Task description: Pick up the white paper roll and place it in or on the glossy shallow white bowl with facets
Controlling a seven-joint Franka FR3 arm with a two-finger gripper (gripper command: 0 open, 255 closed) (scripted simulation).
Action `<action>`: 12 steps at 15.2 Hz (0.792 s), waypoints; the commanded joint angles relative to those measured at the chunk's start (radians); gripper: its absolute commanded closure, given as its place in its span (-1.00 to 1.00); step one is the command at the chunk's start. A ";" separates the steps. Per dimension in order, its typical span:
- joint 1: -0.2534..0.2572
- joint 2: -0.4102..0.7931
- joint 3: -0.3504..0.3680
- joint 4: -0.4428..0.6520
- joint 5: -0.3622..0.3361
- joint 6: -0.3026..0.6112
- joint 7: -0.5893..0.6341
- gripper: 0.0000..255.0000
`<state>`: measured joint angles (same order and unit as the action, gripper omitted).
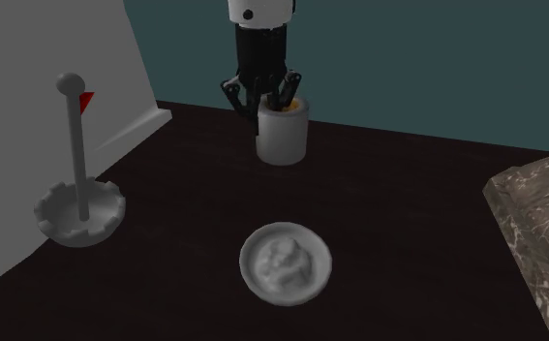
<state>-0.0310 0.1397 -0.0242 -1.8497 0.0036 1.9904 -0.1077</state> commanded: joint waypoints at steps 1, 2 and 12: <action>0.000 -0.006 0.000 0.025 0.000 -0.030 0.000 1.00; 0.000 -0.008 0.000 0.035 0.000 -0.042 0.000 1.00; 0.041 -0.350 0.042 -0.321 0.000 -0.028 0.082 1.00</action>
<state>0.0067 -0.1692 0.0139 -2.1361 0.0026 1.9679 -0.0326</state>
